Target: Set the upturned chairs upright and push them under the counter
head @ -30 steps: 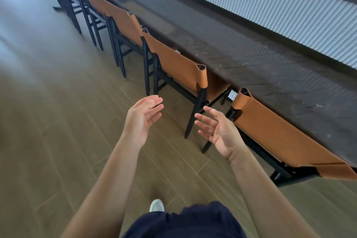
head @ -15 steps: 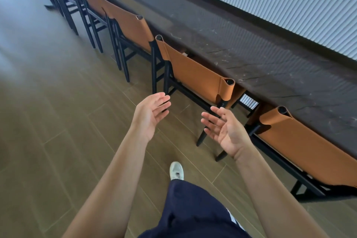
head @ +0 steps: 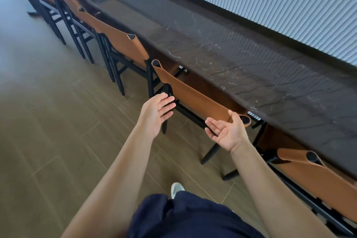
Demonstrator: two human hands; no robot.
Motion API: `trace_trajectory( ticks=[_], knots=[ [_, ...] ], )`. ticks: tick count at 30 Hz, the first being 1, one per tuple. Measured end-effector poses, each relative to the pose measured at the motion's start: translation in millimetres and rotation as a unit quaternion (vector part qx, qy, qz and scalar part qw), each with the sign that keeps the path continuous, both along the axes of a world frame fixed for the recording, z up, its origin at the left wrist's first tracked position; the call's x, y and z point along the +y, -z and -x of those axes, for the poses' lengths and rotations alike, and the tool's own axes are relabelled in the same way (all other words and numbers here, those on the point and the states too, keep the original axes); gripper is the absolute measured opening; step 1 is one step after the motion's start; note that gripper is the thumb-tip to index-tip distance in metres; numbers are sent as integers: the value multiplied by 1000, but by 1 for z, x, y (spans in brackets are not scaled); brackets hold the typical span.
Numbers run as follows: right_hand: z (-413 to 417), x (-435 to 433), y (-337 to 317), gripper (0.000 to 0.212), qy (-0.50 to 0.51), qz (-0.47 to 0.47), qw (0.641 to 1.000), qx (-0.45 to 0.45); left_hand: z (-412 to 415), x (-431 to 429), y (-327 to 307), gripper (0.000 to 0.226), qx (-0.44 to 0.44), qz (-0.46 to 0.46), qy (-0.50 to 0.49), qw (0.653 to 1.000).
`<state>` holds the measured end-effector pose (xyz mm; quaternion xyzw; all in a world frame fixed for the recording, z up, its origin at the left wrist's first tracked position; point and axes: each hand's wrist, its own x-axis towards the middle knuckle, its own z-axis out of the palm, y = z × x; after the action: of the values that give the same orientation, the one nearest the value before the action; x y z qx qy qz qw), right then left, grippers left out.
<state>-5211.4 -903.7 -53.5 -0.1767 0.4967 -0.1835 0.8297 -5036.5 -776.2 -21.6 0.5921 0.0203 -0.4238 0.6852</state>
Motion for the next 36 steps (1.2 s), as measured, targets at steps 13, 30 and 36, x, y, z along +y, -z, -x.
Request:
trace_trajectory(
  ticks=[13, 30, 36],
  knots=[
    [-61, -36, 20, 59, 137, -48, 989, 34, -84, -90, 40, 37, 79, -70, 87, 991],
    [-100, -57, 46, 31, 305, -53, 946, 94, -168, -159, 76, 14, 160, -108, 162, 968],
    [-91, -72, 52, 21, 348, -58, 930, 102, -171, -172, 84, 19, 156, -147, 146, 966]
  ],
)
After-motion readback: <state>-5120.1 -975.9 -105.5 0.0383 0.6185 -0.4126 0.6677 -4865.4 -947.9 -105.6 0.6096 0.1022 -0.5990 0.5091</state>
